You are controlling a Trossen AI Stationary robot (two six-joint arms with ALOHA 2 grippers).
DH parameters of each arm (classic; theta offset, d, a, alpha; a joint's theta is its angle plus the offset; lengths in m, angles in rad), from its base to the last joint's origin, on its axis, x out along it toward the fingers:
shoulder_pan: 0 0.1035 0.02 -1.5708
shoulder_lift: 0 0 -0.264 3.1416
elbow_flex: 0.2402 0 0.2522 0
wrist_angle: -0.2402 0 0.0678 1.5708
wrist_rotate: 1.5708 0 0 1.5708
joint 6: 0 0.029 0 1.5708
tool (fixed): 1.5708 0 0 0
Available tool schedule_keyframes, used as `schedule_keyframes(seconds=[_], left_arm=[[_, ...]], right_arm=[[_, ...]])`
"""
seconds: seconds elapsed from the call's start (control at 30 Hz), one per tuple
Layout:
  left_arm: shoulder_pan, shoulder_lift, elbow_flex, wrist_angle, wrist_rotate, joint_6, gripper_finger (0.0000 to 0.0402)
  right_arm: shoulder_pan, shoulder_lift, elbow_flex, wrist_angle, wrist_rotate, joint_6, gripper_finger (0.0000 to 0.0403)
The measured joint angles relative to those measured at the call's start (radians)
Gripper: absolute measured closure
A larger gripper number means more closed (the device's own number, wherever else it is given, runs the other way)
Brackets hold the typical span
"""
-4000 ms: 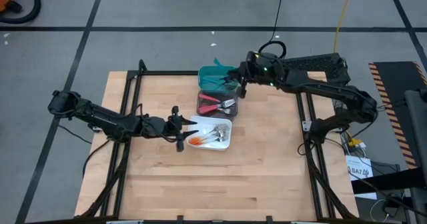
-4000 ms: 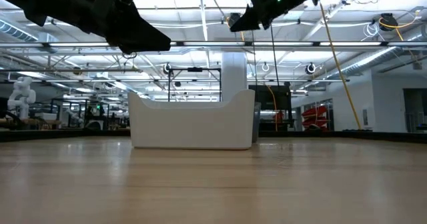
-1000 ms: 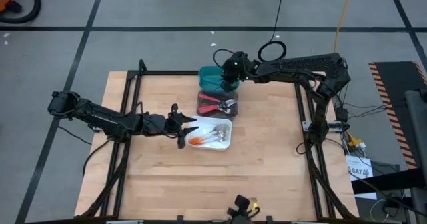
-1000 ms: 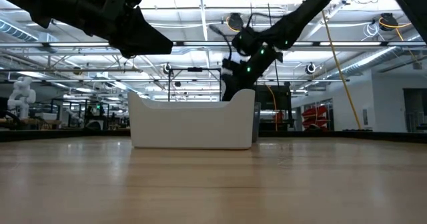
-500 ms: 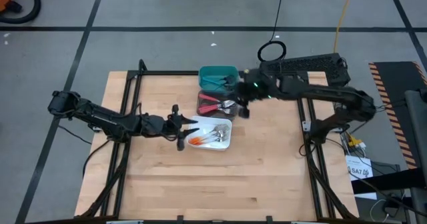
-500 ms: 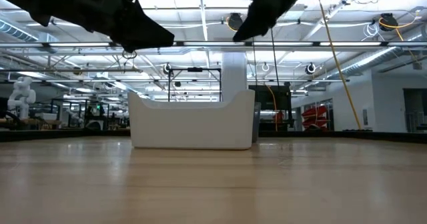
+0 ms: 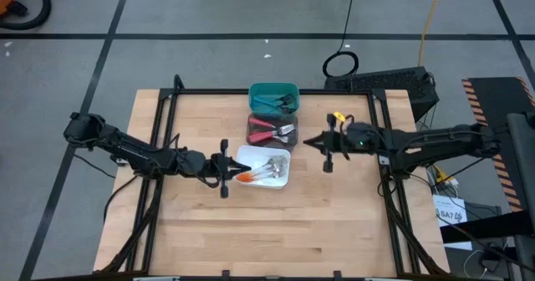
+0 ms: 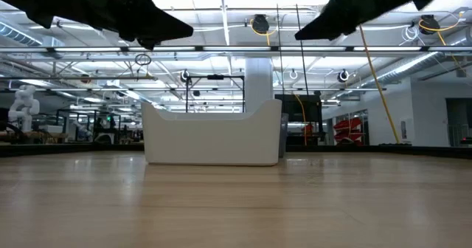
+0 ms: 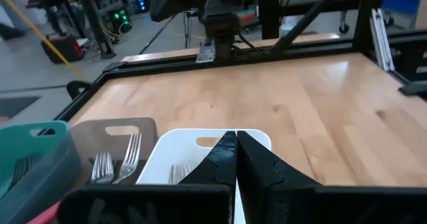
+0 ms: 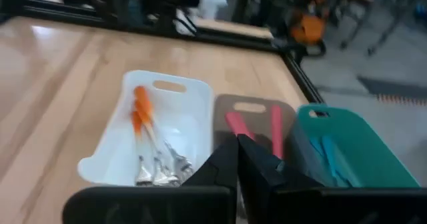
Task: Sort silverware by color (type)
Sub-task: Return to Home Position
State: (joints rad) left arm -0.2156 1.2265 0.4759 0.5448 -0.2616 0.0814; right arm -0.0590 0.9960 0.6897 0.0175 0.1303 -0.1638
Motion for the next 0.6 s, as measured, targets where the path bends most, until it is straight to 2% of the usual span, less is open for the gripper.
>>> schedule_keyframes(seconds=[0.13,0.3,0.6], left_arm=[[-0.012,0.025,-0.006,0.011,-0.052,0.014,0.0396],[-0.012,0.022,-0.083,0.092,-0.107,-0.003,0.0396],[0.002,0.017,-0.264,0.312,-0.108,-0.005,0.0396]], right_arm=[[0.035,-0.044,-0.133,0.152,-0.003,-0.043,0.0402],[0.069,-0.053,-0.237,0.253,-0.003,-0.069,0.0402],[0.106,-0.054,-0.421,0.431,-0.003,-0.100,0.0402]])
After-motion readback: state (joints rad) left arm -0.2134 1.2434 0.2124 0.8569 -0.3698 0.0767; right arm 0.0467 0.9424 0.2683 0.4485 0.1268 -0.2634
